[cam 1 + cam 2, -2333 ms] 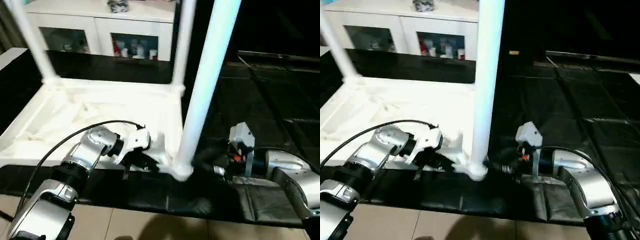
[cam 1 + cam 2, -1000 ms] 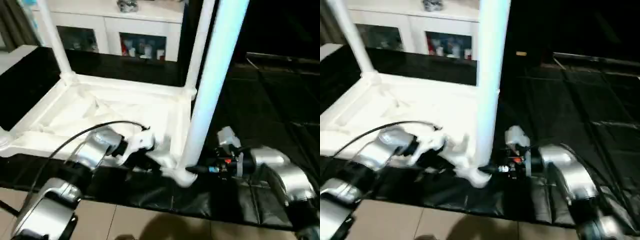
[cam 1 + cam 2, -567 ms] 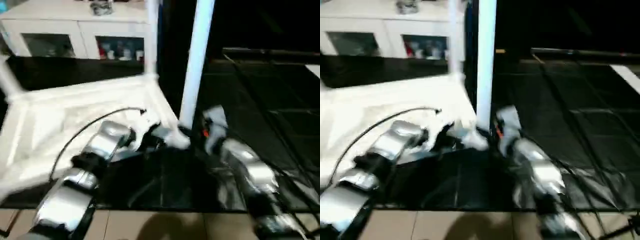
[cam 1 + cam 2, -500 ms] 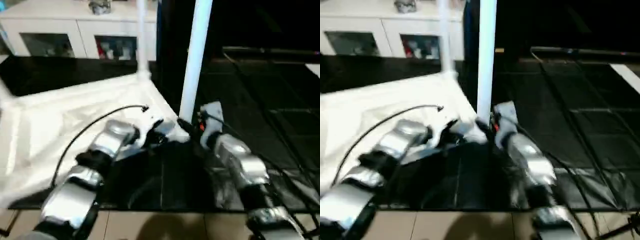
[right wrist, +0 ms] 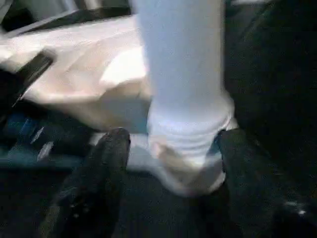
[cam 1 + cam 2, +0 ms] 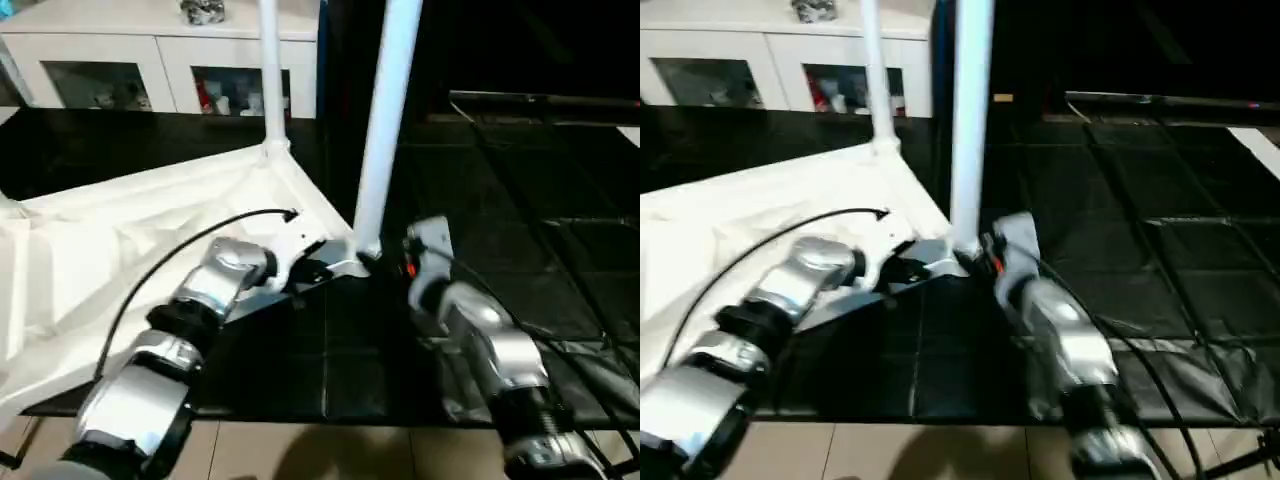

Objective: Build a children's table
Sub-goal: Rotate leg to tighten

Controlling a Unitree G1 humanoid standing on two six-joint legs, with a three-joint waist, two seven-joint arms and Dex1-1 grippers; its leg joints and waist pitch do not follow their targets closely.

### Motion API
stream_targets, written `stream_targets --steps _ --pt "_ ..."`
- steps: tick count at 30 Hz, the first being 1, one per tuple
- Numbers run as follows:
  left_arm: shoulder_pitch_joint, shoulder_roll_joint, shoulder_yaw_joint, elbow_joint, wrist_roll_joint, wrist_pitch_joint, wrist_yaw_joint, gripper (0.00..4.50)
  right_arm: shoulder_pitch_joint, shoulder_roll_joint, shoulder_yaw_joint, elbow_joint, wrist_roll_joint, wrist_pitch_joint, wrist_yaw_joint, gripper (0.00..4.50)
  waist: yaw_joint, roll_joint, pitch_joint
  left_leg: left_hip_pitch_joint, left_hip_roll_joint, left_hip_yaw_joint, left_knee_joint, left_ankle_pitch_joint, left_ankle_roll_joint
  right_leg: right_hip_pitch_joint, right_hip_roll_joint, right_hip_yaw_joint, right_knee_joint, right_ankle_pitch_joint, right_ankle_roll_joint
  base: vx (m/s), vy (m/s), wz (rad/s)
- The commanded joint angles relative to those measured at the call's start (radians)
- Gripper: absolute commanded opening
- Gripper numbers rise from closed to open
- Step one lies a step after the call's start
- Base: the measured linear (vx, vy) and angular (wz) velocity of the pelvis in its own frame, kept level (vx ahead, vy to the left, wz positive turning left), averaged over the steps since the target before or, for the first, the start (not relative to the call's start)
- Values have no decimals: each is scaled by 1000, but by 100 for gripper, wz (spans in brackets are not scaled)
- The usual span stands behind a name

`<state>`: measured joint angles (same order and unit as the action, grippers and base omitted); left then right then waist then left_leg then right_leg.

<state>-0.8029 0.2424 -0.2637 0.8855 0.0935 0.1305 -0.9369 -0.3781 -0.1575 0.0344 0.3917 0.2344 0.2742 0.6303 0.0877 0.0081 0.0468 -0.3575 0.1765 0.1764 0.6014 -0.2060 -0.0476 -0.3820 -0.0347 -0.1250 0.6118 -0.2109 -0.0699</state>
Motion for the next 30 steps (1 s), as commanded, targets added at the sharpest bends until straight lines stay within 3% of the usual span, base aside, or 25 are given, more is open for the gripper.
stream_targets --steps 1,6,7,8,9,11,12,14,15,16,18,19,20,21,22,23,26,27,30 --pt "-5 46 -7 -24 5 -67 -74 0 5 -46 6 -55 31 -2 103 345 11 -1 -70 -3 72 -34 -56 -21 112 71 -143 85 -72 -23 -109 0 0 0" --pt "45 125 -38 -67 -9 -133 -242 0 7 -138 24 -68 55 -20 279 378 21 -1 -71 1 79 -34 -55 -15 123 65 -145 84 -66 -5 -113 0 0 0" --pt "53 137 -43 -74 -12 -146 -268 0 5 -151 31 -66 55 -24 307 388 24 -1 -70 -3 81 -34 -55 -16 123 67 -147 84 -64 -3 -113 0 0 0" --pt "62 153 -47 -83 -14 -134 -292 0 -2 -166 43 -62 56 -26 344 399 23 -15 -70 -2 80 -30 -55 -13 125 64 -142 84 -66 -5 -110 0 0 0" --pt "66 159 -48 -87 -15 -126 -301 0 -4 -172 48 -60 56 -26 361 407 30 -12 -70 0 81 -30 -55 -9 124 64 -146 83 -60 -17 -116 0 0 0" --pt "82 188 -58 -99 -11 -144 -339 0 -23 -188 69 -41 44 -47 403 418 33 -22 -66 0 82 -29 -58 -12 122 59 -145 82 -65 -56 -108 0 0 0" --pt "103 221 -66 -120 -8 -166 -378 0 -47 -191 90 -22 45 -51 455 418 36 -41 -64 0 81 -29 -60 -13 120 60 -151 82 -65 -95 -98 0 0 0" --pt "114 235 -68 -136 -10 -169 -396 0 -56 -191 98 -15 46 -52 476 418 37 -33 -59 3 82 -27 -62 -29 102 54 -152 84 -71 -153 -91 0 0 0" --pt "131 251 -65 -164 -21 -160 -420 0 -67 -186 113 -4 46 -55 505 418 34 -47 -60 5 86 -27 -64 -28 96 54 -151 84 -70 -146 -91 0 0 0" --pt "134 254 -65 -169 -23 -158 -424 0 -69 -185 116 -2 47 -56 510 418 35 -44 -59 3 86 -29 -65 -20 93 55 -151 85 -65 -125 -96 0 0 0" --pt "173 282 -68 -231 -38 -145 -464 0 -83 -170 138 11 50 -63 557 418 33 -75 -59 7 89 -27 -68 -17 93 54 -156 84 -61 -119 -102 0 0 0" --pt "187 294 -72 -255 -41 -141 -480 0 -89 -162 145 19 49 -66 566 418 36 -63 -57 9 89 -27 -69 -17 86 50 -157 85 -60 -113 -112 0 0 0" --pt "205 307 -78 -288 -46 -127 -499 0 -96 -155 153 31 48 -69 581 418 34 -63 -57 11 93 -28 -70 -18 80 49 -158 86 -59 -105 -115 0 0 0" --pt "216 315 -81 -309 -50 -117 -510 0 -100 -152 157 38 48 -71 590 418 30 -80 -57 11 94 -29 -72 -11 75 50 -156 85 -52 -78 -126 0 0 0" --pt "237 326 -85 -350 -56 -102 -521 0 -108 -147 167 55 45 -78 610 418 29 -86 -56 14 92 -26 -72 -11 74 49 -156 85 -54 -71 -131 0 0 0" --pt "242 329 -85 -359 -57 -99 -522 0 -111 -146 170 61 44 -82 615 418 29 -83 -57 16 95 -28 -72 -14 66 50 -162 87 -48 -65 -142 0 0 0" --pt "265 341 -89 -394 -58 -98 -527 0 -143 -132 189 114 28 -105 635 418 29 -90 -53 14 89 -25 -73 -25 56 52 -159 88 -56 -81 -146 0 0 0" --pt "270 345 -93 -403 -58 -96 -533 0 -158 -123 189 139 23 -113 636 392 30 -90 -53 17 90 -24 -73 -33 48 51 -159 89 -55 -85 -148 0 0 0" --pt "282 352 -101 -433 -58 -89 -545 0 -186 -109 188 185 19 -127 652 379 30 -90 -53 15 88 -24 -73 -47 38 55 -160 90 -57 -113 -144 0 0 0"
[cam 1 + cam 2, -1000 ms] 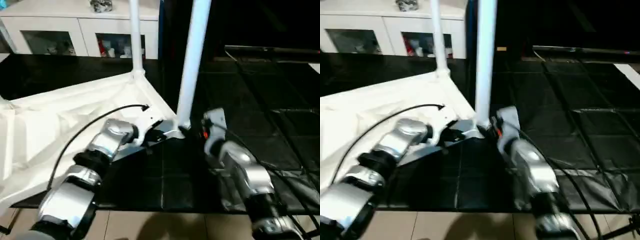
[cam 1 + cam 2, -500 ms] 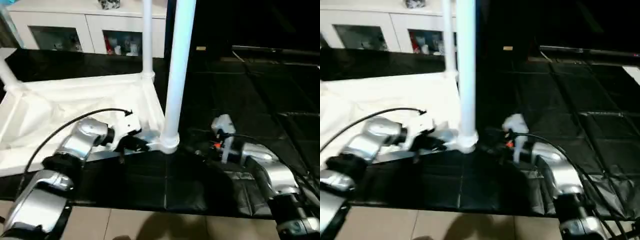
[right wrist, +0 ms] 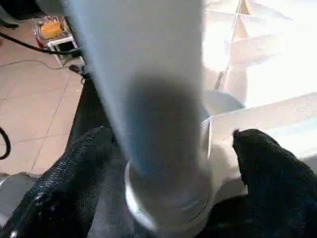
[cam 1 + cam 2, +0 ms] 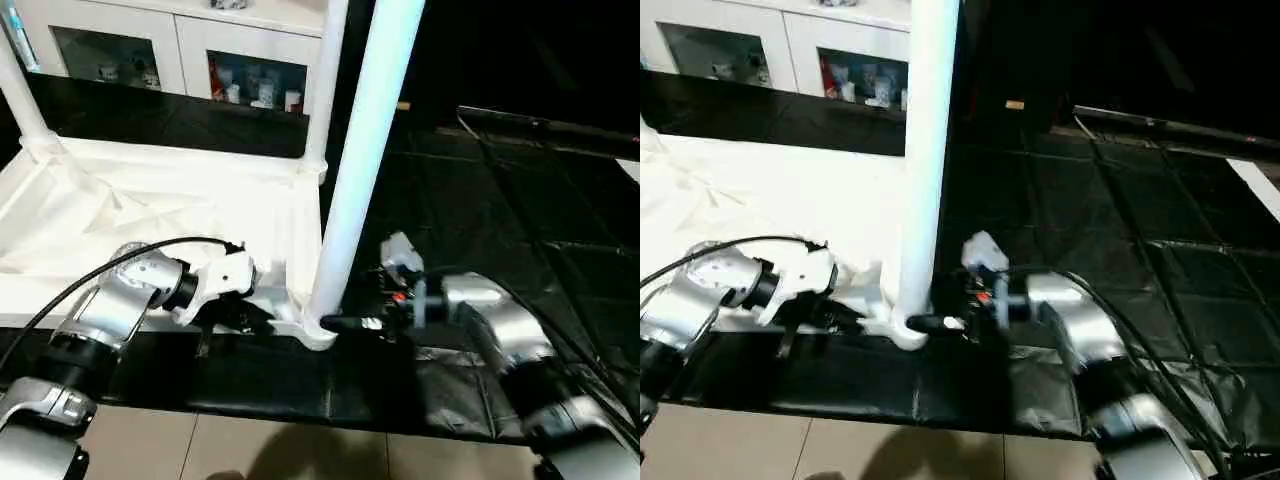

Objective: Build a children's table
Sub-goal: Rotate leg to tighten

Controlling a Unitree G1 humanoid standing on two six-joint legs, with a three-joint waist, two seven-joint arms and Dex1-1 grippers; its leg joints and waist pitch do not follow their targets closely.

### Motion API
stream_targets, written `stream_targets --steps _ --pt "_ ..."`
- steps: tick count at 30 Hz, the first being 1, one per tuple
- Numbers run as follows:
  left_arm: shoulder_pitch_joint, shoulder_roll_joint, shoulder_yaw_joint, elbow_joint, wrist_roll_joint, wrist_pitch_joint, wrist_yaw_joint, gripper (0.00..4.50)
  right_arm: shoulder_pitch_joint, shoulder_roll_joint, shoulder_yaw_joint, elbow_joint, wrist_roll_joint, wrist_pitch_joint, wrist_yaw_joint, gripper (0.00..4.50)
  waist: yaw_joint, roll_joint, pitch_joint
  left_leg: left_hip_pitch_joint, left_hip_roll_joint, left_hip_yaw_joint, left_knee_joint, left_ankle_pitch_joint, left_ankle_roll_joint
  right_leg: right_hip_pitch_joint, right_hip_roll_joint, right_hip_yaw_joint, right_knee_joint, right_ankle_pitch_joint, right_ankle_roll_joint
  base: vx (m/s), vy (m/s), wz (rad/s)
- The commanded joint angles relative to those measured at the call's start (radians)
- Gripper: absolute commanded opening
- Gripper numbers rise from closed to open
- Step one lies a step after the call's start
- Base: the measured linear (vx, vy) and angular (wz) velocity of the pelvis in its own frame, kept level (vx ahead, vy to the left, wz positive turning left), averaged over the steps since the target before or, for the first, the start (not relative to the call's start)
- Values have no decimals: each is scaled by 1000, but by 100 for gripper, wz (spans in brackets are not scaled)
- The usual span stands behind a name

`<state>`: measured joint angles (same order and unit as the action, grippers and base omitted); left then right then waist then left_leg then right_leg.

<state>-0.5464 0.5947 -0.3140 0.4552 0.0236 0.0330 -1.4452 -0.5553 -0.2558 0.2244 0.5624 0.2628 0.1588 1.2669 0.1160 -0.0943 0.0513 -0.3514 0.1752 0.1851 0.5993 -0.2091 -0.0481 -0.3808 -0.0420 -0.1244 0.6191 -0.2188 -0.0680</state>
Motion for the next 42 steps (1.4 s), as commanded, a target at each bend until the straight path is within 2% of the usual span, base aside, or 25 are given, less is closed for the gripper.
stream_targets --steps 1,3,4,6,15,17,18,20,22,23,24,26,27,28,29,30,31,32,33,34,35,36,37,40,42 --pt "30 4 -56 -18 13 16 -39 0 -17 -9 -2 26 -6 -12 34 367 5 15 -59 10 91 -33 -70 -30 40 54 -150 90 -61 -80 -146 0 0 0" --pt "33 7 -60 -27 17 19 -40 0 -22 -9 -2 32 2 -3 55 354 7 15 -60 9 92 -32 -69 -16 47 54 -147 89 -57 -47 -152 0 0 0" --pt "34 8 -61 -35 20 23 -40 0 -26 -11 -1 37 6 1 68 340 8 23 -61 10 93 -34 -68 -21 44 55 -149 88 -56 -34 -158 0 0 0" --pt "32 7 -64 -39 23 26 -42 0 -30 -16 3 40 20 21 105 316 8 20 -61 8 92 -33 -68 -19 46 58 -145 88 -53 -15 -163 0 0 0" --pt "13 -5 -66 -28 22 42 -29 0 -40 -5 4 94 22 27 166 238 17 28 -63 10 93 -34 -66 -39 30 55 -146 88 -55 -40 -163 0 0 0" --pt "12 -8 -65 -26 22 48 -24 0 -39 -2 1 95 23 29 169 229 19 26 -62 10 92 -34 -66 -43 27 55 -147 89 -55 -40 -165 0 0 0" --pt "7 -21 -61 -20 25 79 0 0 -32 8 -7 86 31 39 162 224 23 35 -63 11 92 -34 -66 -46 24 55 -148 89 -55 -43 -165 0 0 0" --pt "-8 -44 -57 -4 31 129 38 0 -10 27 -27 66 41 36 109 210 24 30 -61 12 93 -33 -66 -55 21 54 -148 90 -59 -54 -163 0 0 0" --pt "-32 -90 -37 19 26 190 106 0 21 53 -45 41 31 31 7 207 26 29 -58 15 92 -33 -67 -69 13 51 -149 91 -63 -89 -155 0 0 0" --pt "-37 -103 -31 23 23 205 125 0 30 59 -47 34 28 30 -13 205 25 37 -55 18 91 -35 -71 -105 0 49 -151 92 -75 -142 -148 0 0 0" --pt "-40 -110 -27 25 21 213 134 0 34 62 -48 30 26 30 -23 203 25 31 -53 20 88 -36 -72 -135 -8 53 -154 93 -84 -217 -135 0 0 0" --pt "-63 -169 7 35 -1 274 213 0 57 99 -60 12 9 43 -135 200 24 43 -49 19 88 -39 -75 -150 -16 52 -155 93 -91 -292 -116 0 0 0" --pt "-73 -196 23 39 -10 299 249 0 61 119 -65 8 1 55 -187 199 18 44 -43 28 92 -43 -80 -197 -28 45 -152 89 -103 -351 -106 0 0 0" --pt "-83 -218 36 45 -16 317 281 0 62 136 -70 8 -7 68 -232 198 12 42 -43 31 91 -48 -83 -236 -39 50 -158 88 -109 -413 -99 0 0 0" --pt "-97 -248 53 55 -23 339 324 0 58 157 -74 17 -22 73 -290 197 12 45 -46 28 88 -49 -80 -230 -41 55 -162 89 -108 -424 -94 0 0 0" --pt "-107 -273 65 63 -25 360 358 0 52 177 -80 27 -38 72 -340 197 9 41 -48 22 86 -49 -81 -212 -39 59 -163 90 -108 -422 -89 0 0 0" --pt "-117 -294 75 73 -22 372 393 0 42 199 -88 42 -49 73 -391 196 4 49 -49 15 80 -48 -77 -164 -26 60 -159 89 -107 -412 -75 0 0 0" --pt "-125 -311 82 83 -17 378 423 0 32 218 -97 57 -57 77 -437 196 0 45 -50 14 78 -46 -76 -153 -20 59 -156 89 -108 -400 -73 0 0 0" --pt "-147 -357 97 110 -6 390 501 0 -11 268 -121 115 -81 83 -582 196 -1 55 -52 17 77 -43 -73 -131 -11 56 -154 92 -105 -361 -81 0 0 0" --pt "-147 -357 97 110 -6 390 501 0 -11 268 -121 115 -81 83 -582 196 -5 52 -51 18 76 -42 -73 -127 -9 51 -152 92 -105 -353 -89 0 0 0" --pt "-159 -381 108 124 -5 394 544 0 -38 293 -133 151 -89 85 -659 196 -6 51 -54 17 71 -41 -71 -120 -4 57 -149 89 -104 -349 -88 0 0 0" --pt "-159 -381 108 124 -5 394 544 0 -38 293 -133 151 -89 85 -659 196 -6 54 -56 14 70 -39 -70 -94 6 58 -150 93 -101 -309 -94 0 0 0" --pt "-182 -411 124 154 2 390 605 0 -84 327 -153 205 -102 76 -762 196 -9 59 -57 14 74 -38 -70 -79 11 55 -145 94 -95 -258 -102 0 0 0" --pt "-206 -428 131 186 11 369 651 0 -128 356 -182 257 -105 73 -846 196 -11 60 -63 11 71 -37 -69 -41 23 59 -143 93 -83 -159 -121 0 0 0" --pt "-216 -426 123 197 22 353 656 0 -134 361 -189 263 -112 63 -848 196 -11 66 -65 11 75 -38 -69 -29 34 60 -143 94 -74 -90 -132 0 0 0"
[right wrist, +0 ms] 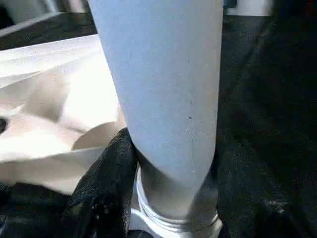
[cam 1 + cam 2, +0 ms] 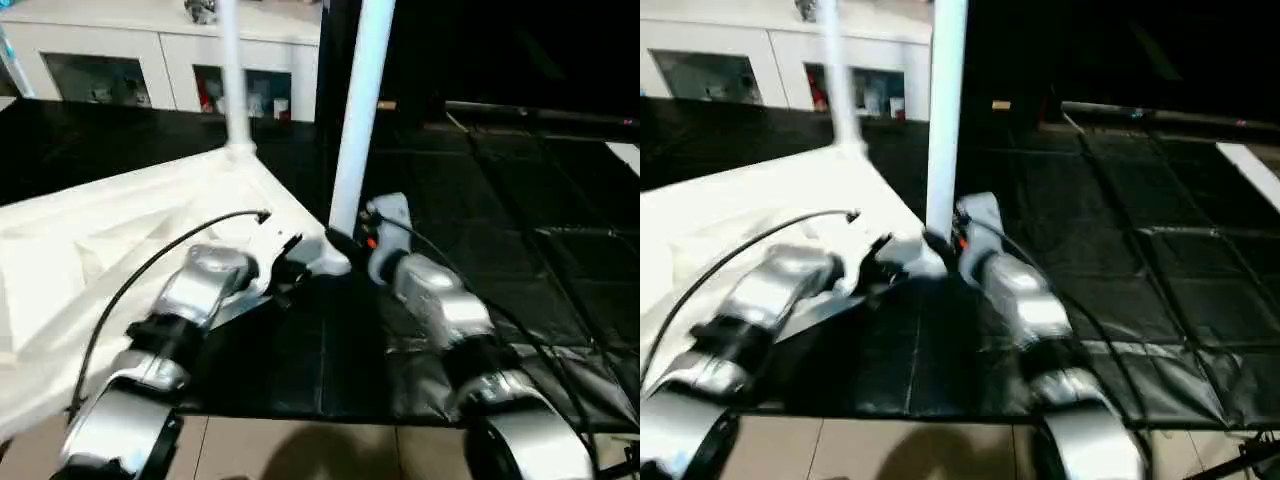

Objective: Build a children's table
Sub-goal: Rotate leg to tighten

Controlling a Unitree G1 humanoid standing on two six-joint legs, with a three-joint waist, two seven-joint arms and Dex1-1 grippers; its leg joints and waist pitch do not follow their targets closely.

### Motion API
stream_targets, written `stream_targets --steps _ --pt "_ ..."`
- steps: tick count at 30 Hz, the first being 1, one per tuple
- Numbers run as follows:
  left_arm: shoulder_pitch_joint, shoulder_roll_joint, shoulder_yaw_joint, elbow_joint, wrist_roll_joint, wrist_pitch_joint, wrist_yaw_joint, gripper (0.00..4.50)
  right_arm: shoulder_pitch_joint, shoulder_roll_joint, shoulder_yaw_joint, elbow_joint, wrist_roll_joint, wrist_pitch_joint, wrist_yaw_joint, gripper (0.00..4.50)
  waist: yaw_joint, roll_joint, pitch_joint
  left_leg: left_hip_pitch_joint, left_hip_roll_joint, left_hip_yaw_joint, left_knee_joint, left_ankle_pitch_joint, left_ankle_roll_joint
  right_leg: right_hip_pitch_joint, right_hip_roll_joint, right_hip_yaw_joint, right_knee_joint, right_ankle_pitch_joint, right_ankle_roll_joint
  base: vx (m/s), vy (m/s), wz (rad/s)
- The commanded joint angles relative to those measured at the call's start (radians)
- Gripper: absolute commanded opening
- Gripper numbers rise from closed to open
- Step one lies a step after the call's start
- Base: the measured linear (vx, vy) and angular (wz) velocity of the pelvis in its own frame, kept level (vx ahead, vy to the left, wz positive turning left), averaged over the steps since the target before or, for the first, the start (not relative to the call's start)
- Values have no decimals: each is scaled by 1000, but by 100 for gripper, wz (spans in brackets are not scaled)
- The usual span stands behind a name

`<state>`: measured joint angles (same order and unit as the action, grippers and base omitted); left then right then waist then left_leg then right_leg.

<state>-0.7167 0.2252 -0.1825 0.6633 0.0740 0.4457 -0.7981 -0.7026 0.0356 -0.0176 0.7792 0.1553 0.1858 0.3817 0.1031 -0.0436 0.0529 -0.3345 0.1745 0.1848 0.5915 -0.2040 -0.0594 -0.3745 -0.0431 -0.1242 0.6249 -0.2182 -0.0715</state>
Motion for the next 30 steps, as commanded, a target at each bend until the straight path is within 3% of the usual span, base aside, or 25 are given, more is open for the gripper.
stream_targets --steps 1,4,5,7,8,10,11,13,16,17,18,21,23,24,26,28,30 --pt "-48 -56 -11 -7 -24 -65 9 0 15 70 53 44 -10 28 38 251 -1 15 -65 -7 78 -37 -62 -36 51 53 -140 93 -79 -65 -131 0 0 0" --pt "-53 -43 -23 13 -7 -95 -7 0 20 69 36 35 -2 18 39 275 -3 16 -63 -6 77 -36 -63 -57 56 54 -142 93 -84 -75 -134 0 0 0" --pt "-53 -39 -25 19 -3 -103 -11 0 22 68 31 34 2 13 38 275 -2 23 -61 -3 77 -36 -63 -76 49 54 -145 95 -87 -108 -131 0 0 0" --pt "-51 -27 -32 30 2 -125 -30 0 33 51 37 20 -5 -7 51 305 -3 22 -60 -3 77 -37 -65 -93 42 55 -143 94 -93 -154 -120 0 0 0" --pt "-43 -6 -45 36 7 -150 -67 0 62 18 55 -24 -8 -15 103 312 -2 29 -59 -2 76 -37 -64 -97 40 54 -144 94 -96 -168 -116 0 0 0" --pt "-39 5 -51 39 8 -158 -84 0 78 3 59 -50 0 -12 133 325 0 27 -60 -5 77 -37 -65 -92 47 56 -141 95 -94 -154 -107 0 0 0" --pt "-36 18 -59 41 11 -171 -105 0 98 -18 64 -85 11 -3 173 338 1 31 -63 -5 80 -38 -65 -77 50 57 -143 95 -89 -118 -113 0 0 0" --pt "-34 42 -69 48 11 -195 -148 0 134 -59 73 -148 26 19 246 357 2 29 -64 -5 79 -37 -63 -71 67 59 -139 94 -86 -76 -115 0 0 0" --pt "-34 59 -77 59 14 -224 -186 0 157 -98 80 -189 29 30 301 391 2 29 -66 -10 79 -38 -60 -60 70 59 -143 93 -83 -60 -131 0 0 0" --pt "-34 74 -84 69 19 -251 -218 0 168 -131 80 -212 37 34 344 397 2 40 -64 -11 75 -37 -59 -70 69 58 -139 91 -91 -63 -128 0 0 0" --pt "-31 90 -95 74 21 -284 -261 0 177 -166 80 -234 46 38 391 397 4 36 -67 -10 77 -40 -59 -65 74 61 -135 89 -86 -51 -125 0 0 0" --pt "-17 124 -113 68 11 -348 -357 0 185 -234 86 -265 60 49 488 425 17 40 -66 -14 77 -35 -54 -58 86 59 -138 89 -87 -61 -125 0 0 0" --pt "11 173 -141 46 2 -410 -470 0 185 -289 102 -285 71 52 593 442 22 54 -66 -13 82 -37 -53 -62 82 57 -137 87 -83 -42 -131 0 0 0" --pt "11 173 -141 46 2 -410 -470 0 185 -289 102 -285 71 52 593 447 24 50 -68 -13 82 -37 -52 -62 84 58 -137 87 -82 -31 -131 0 0 0" --pt "29 204 -161 38 8 -447 -517 0 187 -312 115 -303 86 66 660 447 27 51 -67 -13 82 -35 -52 -64 88 54 -135 86 -78 -26 -138 0 0 0" --pt "43 223 -169 26 7 -454 -545 0 190 -330 133 -316 89 68 713 447 36 36 -65 -16 80 -33 -53 -62 92 56 -139 85 -80 -83 -121 0 0 0" --pt "50 234 -172 23 5 -460 -566 0 192 -345 150 -325 95 77 759 447 36 38 -64 -15 83 -34 -54 -56 90 53 -138 85 -82 -107 -109 0 0 0"
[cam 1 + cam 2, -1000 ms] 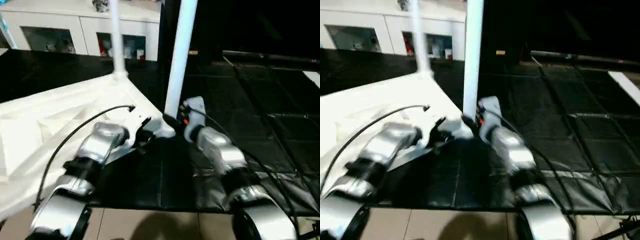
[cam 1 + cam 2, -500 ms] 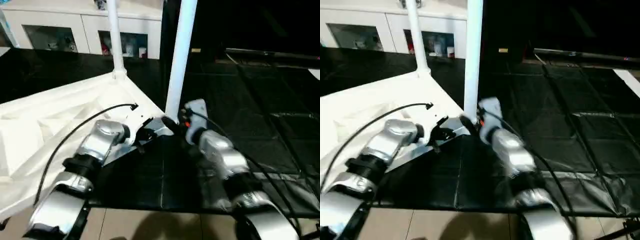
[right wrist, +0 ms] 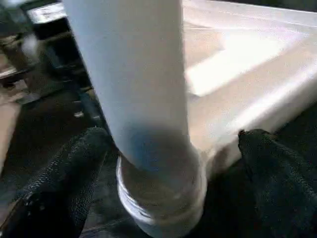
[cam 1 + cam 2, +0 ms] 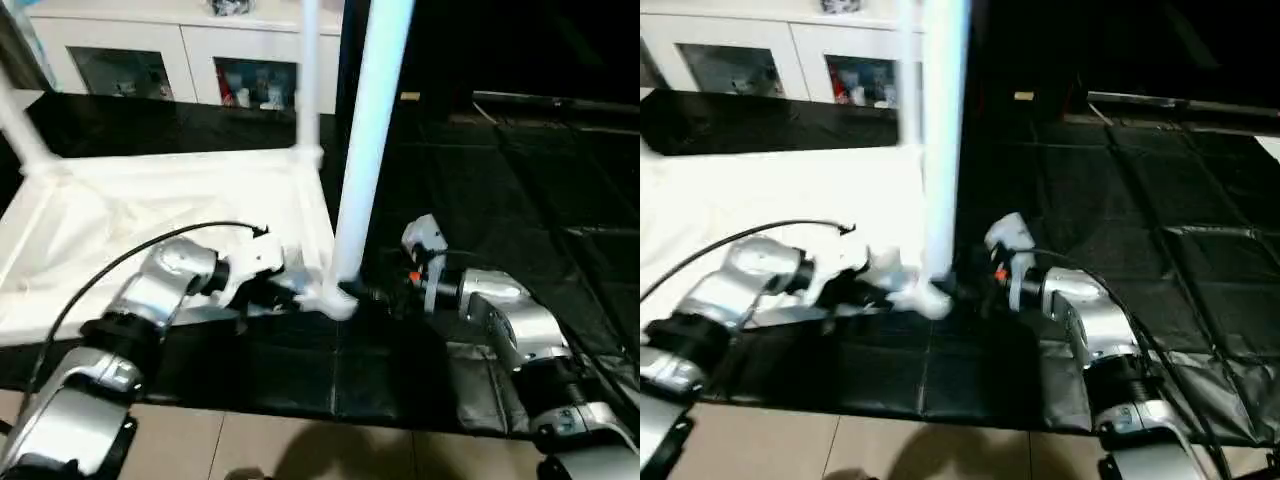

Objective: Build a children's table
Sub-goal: Rotate leg to tighten

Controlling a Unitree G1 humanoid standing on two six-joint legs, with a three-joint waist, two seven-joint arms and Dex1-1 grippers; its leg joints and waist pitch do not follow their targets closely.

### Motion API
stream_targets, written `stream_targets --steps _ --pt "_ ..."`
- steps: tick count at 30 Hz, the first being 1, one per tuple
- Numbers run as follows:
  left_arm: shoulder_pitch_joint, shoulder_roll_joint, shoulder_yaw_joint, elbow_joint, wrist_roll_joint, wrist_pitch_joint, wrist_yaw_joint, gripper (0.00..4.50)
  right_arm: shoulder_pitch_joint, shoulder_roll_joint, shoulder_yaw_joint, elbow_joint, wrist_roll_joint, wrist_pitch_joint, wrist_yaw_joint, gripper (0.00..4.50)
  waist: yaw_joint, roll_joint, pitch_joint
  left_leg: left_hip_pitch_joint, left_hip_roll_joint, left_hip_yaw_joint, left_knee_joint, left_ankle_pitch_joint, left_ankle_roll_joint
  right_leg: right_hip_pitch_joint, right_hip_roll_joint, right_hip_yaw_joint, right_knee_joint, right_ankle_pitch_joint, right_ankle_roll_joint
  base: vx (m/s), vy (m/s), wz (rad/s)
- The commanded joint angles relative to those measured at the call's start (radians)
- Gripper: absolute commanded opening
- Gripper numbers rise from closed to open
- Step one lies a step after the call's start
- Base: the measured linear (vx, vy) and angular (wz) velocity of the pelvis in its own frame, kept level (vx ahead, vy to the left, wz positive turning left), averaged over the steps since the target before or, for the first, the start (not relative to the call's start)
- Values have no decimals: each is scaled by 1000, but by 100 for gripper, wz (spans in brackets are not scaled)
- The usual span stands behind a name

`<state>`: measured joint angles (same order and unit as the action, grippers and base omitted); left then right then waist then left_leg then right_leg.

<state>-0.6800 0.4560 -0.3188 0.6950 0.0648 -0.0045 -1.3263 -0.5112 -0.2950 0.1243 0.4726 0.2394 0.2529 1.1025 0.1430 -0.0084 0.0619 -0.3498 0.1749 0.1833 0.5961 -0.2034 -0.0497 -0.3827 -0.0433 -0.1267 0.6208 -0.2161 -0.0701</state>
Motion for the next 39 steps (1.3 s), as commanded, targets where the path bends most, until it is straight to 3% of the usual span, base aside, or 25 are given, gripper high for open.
stream_targets --steps 1,2,3,6,7,8,9,11,16,19,20,22,32,36,37,39 --pt "22 13 -35 -10 10 -23 -59 0 4 -30 32 -21 10 1 94 447 -3 -13 -72 -2 79 -30 -58 -52 86 62 -138 87 -77 -128 -101 0 0 0" --pt "27 23 -38 -15 11 -37 -74 0 1 -41 53 -15 11 -2 148 447 -1 -14 -73 -3 79 -29 -58 -47 89 61 -138 86 -80 -140 -93 0 0 0" --pt "27 23 -38 -15 11 -37 -74 0 1 -41 53 -15 11 -2 148 447 -1 -9 -72 -2 81 -30 -58 -45 89 58 -137 86 -80 -147 -86 0 0 0" --pt "31 37 -43 -22 10 -57 -97 0 -5 -52 75 -8 18 -1 215 447 -2 -14 -73 -1 81 -31 -59 -44 89 57 -138 86 -80 -138 -86 0 0 0" --pt "31 40 -47 -27 1 -63 -123 0 -24 -51 85 17 16 -5 251 432 3 10 -75 0 80 -33 -57 -43 84 55 -141 86 -78 -130 -92 0 0 0" --pt "29 40 -53 -30 -4 -74 -147 0 -46 -50 91 46 14 -10 288 415 0 3 -76 1 81 -31 -57 -44 83 56 -138 86 -80 -119 -94 0 0 0" --pt "29 40 -53 -30 -5 -75 -149 0 -49 -50 92 50 14 -10 292 415 0 -14 -75 -3 79 -31 -58 -35 87 60 -137 85 -72 -100 -103 0 0 0" --pt "27 41 -62 -34 -8 -89 -171 0 -84 -50 103 98 9 -15 344 401 3 -8 -76 -1 79 -29 -55 -37 90 58 -140 85 -77 -115 -106 0 0 0" --pt "43 43 -64 -65 -21 -88 -195 0 -142 -40 108 192 -5 -48 374 343 4 -11 -78 3 88 -31 -57 -20 86 55 -140 85 -66 -72 -134 0 0 0" --pt "46 44 -66 -69 -21 -88 -197 0 -151 -36 106 206 -6 -50 375 322 5 -11 -78 1 87 -30 -54 -14 91 55 -142 85 -61 -46 -142 0 0 0" --pt "51 47 -73 -68 -12 -101 -197 0 -155 -26 106 213 -3 -47 386 312 3 -22 -77 0 86 -29 -55 -15 94 56 -141 85 -63 -52 -140 0 0 0" --pt "53 48 -78 -62 -3 -115 -198 0 -162 -15 105 232 -1 -50 409 289 4 -14 -77 -1 86 -30 -54 -19 91 56 -143 86 -64 -74 -131 0 0 0" --pt "23 19 -65 -18 12 -106 -129 0 -131 2 89 216 29 -46 397 217 3 -13 -76 3 87 -28 -54 -30 80 54 -140 87 -66 -88 -130 0 0 0" --pt "-19 -23 -45 40 38 -38 1 0 -66 37 75 141 -17 -18 190 209 9 -15 -69 11 83 -25 -59 -85 55 49 -143 87 -82 -204 -106 0 0 0" --pt "-27 -46 -26 41 22 10 27 0 -49 59 65 119 -28 -1 113 209 8 -10 -66 13 83 -27 -63 -102 41 48 -144 86 -87 -257 -91 0 0 0" --pt "-41 -80 1 40 -4 83 64 0 -34 98 47 98 -36 33 7 205 -3 -12 -64 15 84 -28 -67 -129 19 48 -147 87 -97 -323 -80 0 0 0"
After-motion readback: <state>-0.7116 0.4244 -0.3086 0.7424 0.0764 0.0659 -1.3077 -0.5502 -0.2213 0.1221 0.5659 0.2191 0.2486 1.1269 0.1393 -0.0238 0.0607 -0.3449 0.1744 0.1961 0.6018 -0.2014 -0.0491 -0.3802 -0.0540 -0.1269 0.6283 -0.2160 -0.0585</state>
